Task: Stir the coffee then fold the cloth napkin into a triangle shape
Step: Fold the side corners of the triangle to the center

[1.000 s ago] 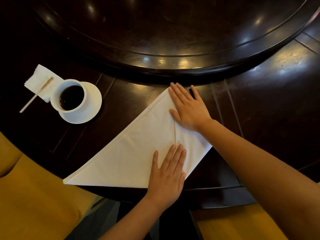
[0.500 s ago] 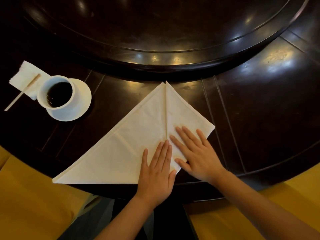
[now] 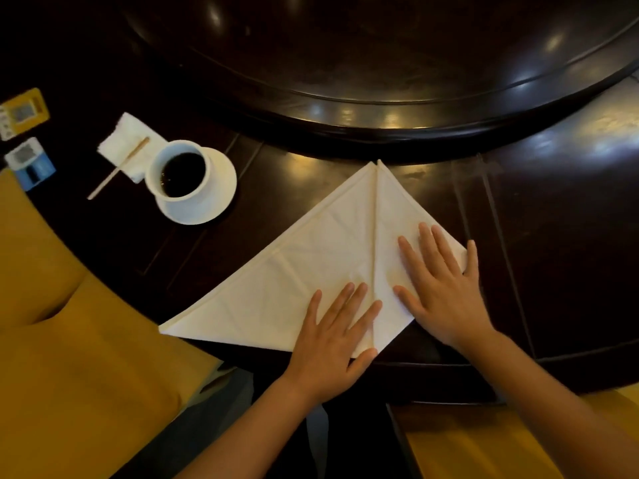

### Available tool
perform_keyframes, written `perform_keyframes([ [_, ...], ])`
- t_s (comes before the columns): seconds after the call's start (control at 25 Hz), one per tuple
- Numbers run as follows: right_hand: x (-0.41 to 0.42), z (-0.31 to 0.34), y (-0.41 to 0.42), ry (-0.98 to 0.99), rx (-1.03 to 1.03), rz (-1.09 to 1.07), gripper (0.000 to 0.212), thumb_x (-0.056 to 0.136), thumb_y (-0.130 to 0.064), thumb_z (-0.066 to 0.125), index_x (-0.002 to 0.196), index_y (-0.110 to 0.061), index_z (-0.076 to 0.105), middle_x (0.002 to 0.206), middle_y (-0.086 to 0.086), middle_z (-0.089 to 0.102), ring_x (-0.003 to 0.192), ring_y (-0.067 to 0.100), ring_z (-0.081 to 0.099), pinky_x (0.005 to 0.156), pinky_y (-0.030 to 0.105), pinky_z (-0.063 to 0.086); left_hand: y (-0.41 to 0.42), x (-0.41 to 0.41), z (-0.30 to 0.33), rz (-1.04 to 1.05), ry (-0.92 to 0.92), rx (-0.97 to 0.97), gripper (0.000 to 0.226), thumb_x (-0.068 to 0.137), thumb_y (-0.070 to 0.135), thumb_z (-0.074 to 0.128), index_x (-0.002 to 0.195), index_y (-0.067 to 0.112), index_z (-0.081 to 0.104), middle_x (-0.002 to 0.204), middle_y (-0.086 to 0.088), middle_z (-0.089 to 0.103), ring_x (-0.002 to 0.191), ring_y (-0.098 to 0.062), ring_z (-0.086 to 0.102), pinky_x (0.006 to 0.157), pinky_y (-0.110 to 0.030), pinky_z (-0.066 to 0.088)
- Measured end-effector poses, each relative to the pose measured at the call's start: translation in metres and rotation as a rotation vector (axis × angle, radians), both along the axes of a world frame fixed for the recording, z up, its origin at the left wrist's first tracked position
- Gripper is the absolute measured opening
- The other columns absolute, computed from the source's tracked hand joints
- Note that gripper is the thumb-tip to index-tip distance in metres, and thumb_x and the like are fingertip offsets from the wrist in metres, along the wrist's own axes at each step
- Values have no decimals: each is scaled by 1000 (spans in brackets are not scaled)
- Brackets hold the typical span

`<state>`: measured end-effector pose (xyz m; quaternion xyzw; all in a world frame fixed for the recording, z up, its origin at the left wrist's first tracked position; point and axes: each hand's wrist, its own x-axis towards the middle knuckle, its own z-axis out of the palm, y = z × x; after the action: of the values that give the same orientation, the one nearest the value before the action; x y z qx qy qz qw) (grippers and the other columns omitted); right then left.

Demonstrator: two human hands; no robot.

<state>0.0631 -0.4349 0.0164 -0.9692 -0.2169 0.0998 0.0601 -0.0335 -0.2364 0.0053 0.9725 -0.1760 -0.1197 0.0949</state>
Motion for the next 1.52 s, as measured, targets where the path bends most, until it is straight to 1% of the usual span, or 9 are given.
perform_keyframes([
  [0.2,-31,-7,86,0,116,4,62,94,-47,28,148,-24,9,157,8,3,143,23,-6,112,56,-4,30,2,-1,327,-48,66,65,92,46,27,150,22,6,157,-7,11,143,-22,10,110,-54,9],
  [0.48,-34,-15,94,36,73,-6,63,93,-50,23,148,-27,3,157,3,-1,142,20,-9,112,52,-5,134,-40,0,677,2,132,61,95,41,23,147,11,17,154,-10,20,142,-26,16,110,-52,20],
  [0.72,-34,-16,94,29,59,-8,64,93,-49,26,148,-27,2,157,3,-1,142,20,-10,113,52,-5,161,-46,26,793,-39,70,51,85,23,65,130,5,50,119,-19,56,107,-32,51,77,-42,49],
  [0.88,-34,-15,94,26,60,-7,64,93,-49,26,148,-26,3,157,3,0,142,20,-9,113,52,-5,166,-33,43,1043,85,-179,44,84,25,67,123,9,52,102,-10,54,87,-19,50,63,-25,40],
  [1.0,-34,-15,94,22,71,-12,63,93,-49,25,148,-26,5,157,4,2,143,21,-6,113,52,-4,172,-29,49,1147,185,-321,17,83,20,69,88,10,56,77,-2,55,69,-15,50,53,-20,35],
  [1.08,-35,-14,94,22,78,-14,63,93,-49,24,148,-25,5,156,4,3,143,21,-6,113,52,-4,180,-31,51,1141,251,-405,18,83,16,69,72,11,55,67,-1,53,64,-16,50,52,-23,36],
  [1.24,-34,-15,94,19,77,-17,63,93,-49,25,148,-26,5,156,4,3,143,21,-6,113,52,-4,185,-28,66,1292,358,-737,5,86,6,63,85,7,59,84,-9,67,68,-11,64,60,-25,47],
  [1.44,-33,-12,94,42,124,-27,62,92,-51,23,147,-25,12,156,6,9,143,23,-1,112,54,-4,168,-8,104,1488,128,-1141,15,87,2,58,88,17,58,96,-7,65,86,-14,62,60,-17,52],
  [1.52,-29,-3,97,58,175,-44,60,90,-54,27,142,-24,28,152,8,27,140,28,17,111,60,0,143,10,122,1424,114,-1178,15,87,2,59,89,17,59,92,-3,67,84,-12,64,62,-18,52],
])
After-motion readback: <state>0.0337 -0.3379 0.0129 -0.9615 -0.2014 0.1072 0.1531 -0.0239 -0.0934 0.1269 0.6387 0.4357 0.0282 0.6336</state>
